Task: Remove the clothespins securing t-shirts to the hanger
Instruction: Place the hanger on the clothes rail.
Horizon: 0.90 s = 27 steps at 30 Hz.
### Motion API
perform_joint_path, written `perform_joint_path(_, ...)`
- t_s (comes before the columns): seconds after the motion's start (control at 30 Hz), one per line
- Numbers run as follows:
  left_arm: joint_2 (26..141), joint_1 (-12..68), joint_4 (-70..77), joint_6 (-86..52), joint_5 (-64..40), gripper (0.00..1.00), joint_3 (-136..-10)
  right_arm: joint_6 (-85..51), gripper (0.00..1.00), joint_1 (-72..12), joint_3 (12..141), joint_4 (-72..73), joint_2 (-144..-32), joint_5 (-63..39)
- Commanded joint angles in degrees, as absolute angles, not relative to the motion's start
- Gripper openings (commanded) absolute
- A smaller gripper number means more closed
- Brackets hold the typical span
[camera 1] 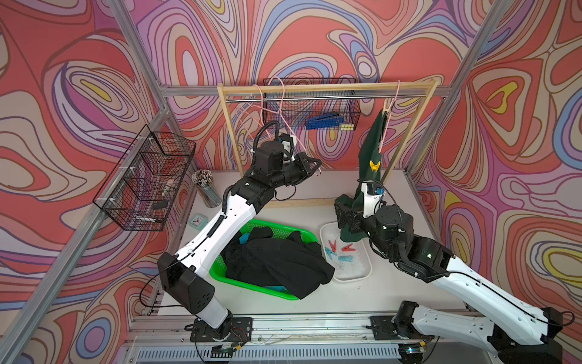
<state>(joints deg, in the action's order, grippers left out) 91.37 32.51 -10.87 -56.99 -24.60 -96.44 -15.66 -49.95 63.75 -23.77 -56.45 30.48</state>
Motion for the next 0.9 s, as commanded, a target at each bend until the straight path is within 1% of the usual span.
perform_joint_path(0.0, 89.64, 32.08, -6.74, -58.02, -26.86, 0.11, -93.54, -14.94, 0.98, -49.94, 64.77, -23.64, -57.25, 30.86)
perform_joint_path(0.03, 89.37, 32.08, -5.83, -58.31, -27.29, 0.15, -92.60, -14.88, 0.98, -50.01, 64.87, -23.64, -57.30, 30.77)
perform_joint_path(0.1, 88.55, 32.08, -3.92, -58.45, -28.09, 0.31, -90.55, -14.79, 0.98, -49.95, 65.11, -23.55, -57.62, 30.51)
perform_joint_path(0.2, 87.30, 32.08, -2.53, -58.15, -28.55, 0.47, -87.96, -14.83, 0.98, -49.96, 65.13, -23.55, -57.82, 30.35)
perform_joint_path(0.3, 85.51, 32.08, 1.77, -59.08, -28.65, 0.65, -83.87, -14.98, 0.98, -50.00, 65.12, -23.77, -57.58, 30.32)
perform_joint_path(0.47, 83.64, 32.08, 2.02, -57.23, -30.19, 0.80, -81.66, -15.62, 0.98, -49.96, 64.91, -24.67, -57.13, 30.41)
perform_joint_path(0.5, 83.42, 32.08, 1.98, -56.81, -30.57, 0.85, -81.65, -15.64, 0.98, -49.93, 65.04, -24.83, -57.08, 30.56)
perform_joint_path(0.57, 82.91, 32.08, 2.19, -56.07, -31.50, 0.91, -81.48, -15.99, 0.98, -49.94, 65.27, -25.37, -57.20, 30.76)
perform_joint_path(0.6, 82.71, 32.08, 2.18, -55.79, -31.95, 0.92, -81.48, -16.12, 0.98, -49.97, 65.46, -25.63, -57.17, 30.76)
perform_joint_path(0.63, 82.37, 32.08, 2.29, -55.38, -32.56, 0.99, -81.56, -16.42, 0.98, -49.95, 65.64, -25.98, -57.29, 30.67)
perform_joint_path(0.73, 81.38, 32.09, 2.05, -54.78, -34.27, 1.00, -81.65, -17.33, 0.98, -49.95, 66.22, -26.92, -57.50, 30.24)
perform_joint_path(0.87, 78.04, 32.26, -0.24, -52.57, -34.13, 1.00, -80.04, -18.65, 0.98, -49.95, 66.81, -28.32, -57.84, 29.46)
